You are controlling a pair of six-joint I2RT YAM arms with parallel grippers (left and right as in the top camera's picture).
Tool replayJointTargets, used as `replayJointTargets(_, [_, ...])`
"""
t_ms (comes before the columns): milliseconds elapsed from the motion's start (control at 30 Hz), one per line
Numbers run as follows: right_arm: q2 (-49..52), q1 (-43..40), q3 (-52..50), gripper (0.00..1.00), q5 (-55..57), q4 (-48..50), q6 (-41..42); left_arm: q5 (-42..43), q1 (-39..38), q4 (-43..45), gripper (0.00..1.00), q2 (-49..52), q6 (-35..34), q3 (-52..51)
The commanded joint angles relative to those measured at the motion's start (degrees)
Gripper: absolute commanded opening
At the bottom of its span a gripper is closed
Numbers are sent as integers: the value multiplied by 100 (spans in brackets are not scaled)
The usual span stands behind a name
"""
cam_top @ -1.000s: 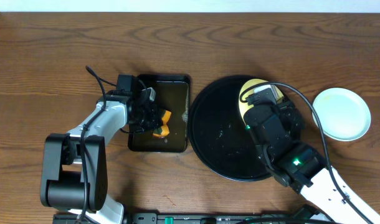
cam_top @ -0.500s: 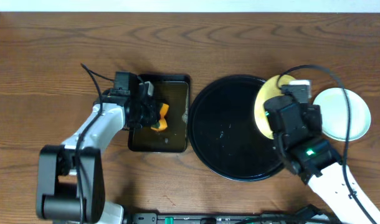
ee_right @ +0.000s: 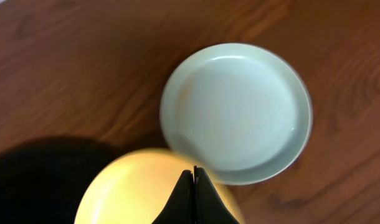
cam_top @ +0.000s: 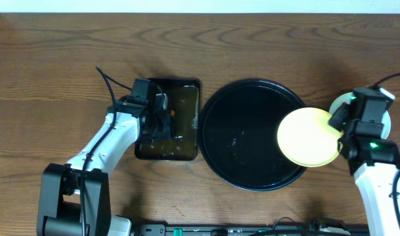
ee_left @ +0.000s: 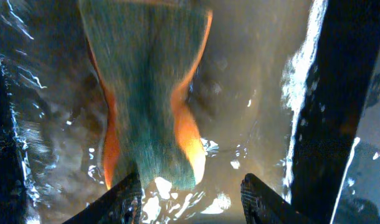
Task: Clean dirty plates on tray and stack at the side
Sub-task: 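Lift the yellow plate with the right gripper and tilt it, then place the yellow plate on top of the pale green stack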
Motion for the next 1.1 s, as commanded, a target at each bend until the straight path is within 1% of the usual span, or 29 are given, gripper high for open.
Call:
replayJointTargets(0, [55,-461,39,1,-1023,-79,-90,-61,-33,-483,52,-13,-136,90])
replayJointTargets(67, [55,-509,39,5,-1773,-599,-83,-61,-35,-699,52,-13,-136,90])
replayJointTargets(100, [61,-509,37,11,-1869,-868,-81,-61,-35,-730,53,-13,-136,90])
replayJointTargets(133, [63,-511,37,25,-1904,-1338,-81,-61,-35,-756,53,-13,-133,90])
replayJointTargets(167, [63,-509,35,32,-1902,-1576,-81,-61,-35,-756,53,-13,-133,90])
replayJointTargets(267, [66,-511,-76,36,-1788,-2181,-79,-61,-35,-730,53,-13,-133,90])
replayJointTargets(300, [66,-511,-177,38,-1720,-2221,-70,-61,-35,-728,53,-11,-133,90])
replayJointTargets(400, [66,-511,-487,39,-1711,-2041,24,-61,-35,-730,53,-11,-133,90])
replayJointTargets(500, [66,-511,-901,37,-1764,-1749,72,-61,-35,-730,53,-11,-133,90])
replayJointTargets(533, [66,-511,-1134,36,-1825,-1515,74,-61,-35,-730,54,-11,-133,90])
replayJointTargets(700, [149,-520,-1576,36,-1840,-866,315,-61,-35,-730,54,-11,-133,90])
replayJointTargets(833, [256,-520,-1858,36,-2063,-205,446,-61,-35,-728,53,-11,-133,90])
replayJointTargets(900, [330,-520,-1934,24,-2072,81,649,-61,-35,-730,53,-11,-133,90])
replayJointTargets(933, [332,-520,-1934,12,-2087,129,658,-61,-35,-728,53,-11,-133,90])
replayJointTargets(1000, [332,-520,-1934,2,-2122,188,713,-61,-35,-728,53,-11,-133,90])
replayJointTargets(1067, [332,-520,-1934,1,-2166,232,739,-61,-35,-728,53,-11,-133,90])
